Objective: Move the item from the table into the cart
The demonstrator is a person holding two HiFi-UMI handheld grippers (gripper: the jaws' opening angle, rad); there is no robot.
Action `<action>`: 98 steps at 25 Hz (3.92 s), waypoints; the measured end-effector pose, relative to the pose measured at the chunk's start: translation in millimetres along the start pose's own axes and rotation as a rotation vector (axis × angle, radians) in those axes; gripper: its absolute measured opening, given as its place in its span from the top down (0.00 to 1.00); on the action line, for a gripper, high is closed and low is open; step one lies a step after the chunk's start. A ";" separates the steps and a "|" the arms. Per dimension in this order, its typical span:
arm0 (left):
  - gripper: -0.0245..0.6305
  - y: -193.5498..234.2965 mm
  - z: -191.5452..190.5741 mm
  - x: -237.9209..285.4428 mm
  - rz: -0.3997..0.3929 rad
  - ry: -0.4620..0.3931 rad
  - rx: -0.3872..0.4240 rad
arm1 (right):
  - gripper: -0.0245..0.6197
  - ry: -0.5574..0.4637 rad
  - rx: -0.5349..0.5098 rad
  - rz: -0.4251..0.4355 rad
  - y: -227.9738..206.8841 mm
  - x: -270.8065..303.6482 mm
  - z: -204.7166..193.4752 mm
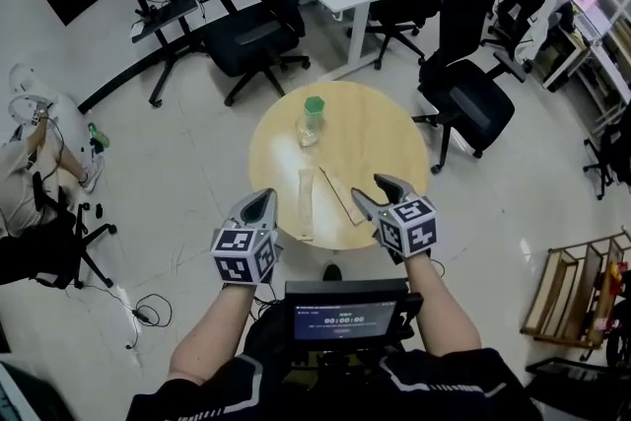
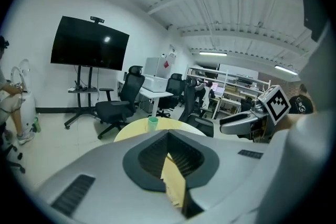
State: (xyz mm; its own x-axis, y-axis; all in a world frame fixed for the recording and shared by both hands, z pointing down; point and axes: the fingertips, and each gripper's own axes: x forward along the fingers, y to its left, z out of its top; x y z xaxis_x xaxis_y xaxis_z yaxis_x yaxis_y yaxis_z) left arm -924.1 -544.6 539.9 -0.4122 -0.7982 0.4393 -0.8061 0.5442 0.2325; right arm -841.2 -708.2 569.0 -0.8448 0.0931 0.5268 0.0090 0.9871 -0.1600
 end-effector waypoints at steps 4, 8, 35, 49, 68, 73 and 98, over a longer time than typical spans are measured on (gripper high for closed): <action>0.96 31.4 -14.7 74.4 0.067 0.087 -0.068 | 0.62 0.099 0.001 0.017 -52.0 70.0 -13.5; 0.96 61.5 -41.5 139.9 0.066 0.182 -0.100 | 0.62 0.181 0.022 0.002 -90.3 142.1 -32.2; 0.95 139.1 -151.1 296.4 -0.030 0.479 -0.113 | 0.62 0.570 0.098 -0.044 -147.4 327.4 -179.7; 0.95 133.4 -149.5 295.3 -0.043 0.461 -0.119 | 0.86 0.572 0.105 -0.058 -146.9 326.3 -176.3; 0.95 39.7 16.1 238.6 -0.125 0.113 -0.114 | 0.88 0.100 0.184 -0.085 -142.1 176.8 -17.7; 0.95 -19.3 85.4 197.4 -0.206 -0.026 -0.038 | 0.88 -0.081 0.171 -0.071 -124.1 95.2 43.3; 0.95 -437.6 59.6 -53.2 -1.120 -0.123 0.328 | 0.88 -0.576 0.302 -0.975 -4.4 -451.9 -45.6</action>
State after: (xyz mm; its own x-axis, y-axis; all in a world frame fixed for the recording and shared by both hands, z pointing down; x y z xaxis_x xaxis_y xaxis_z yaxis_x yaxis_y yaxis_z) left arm -574.8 -755.7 363.1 0.5733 -0.8183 0.0400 -0.8080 -0.5566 0.1933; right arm -435.1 -748.6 369.7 -0.5418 -0.8354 0.0919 -0.8384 0.5295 -0.1295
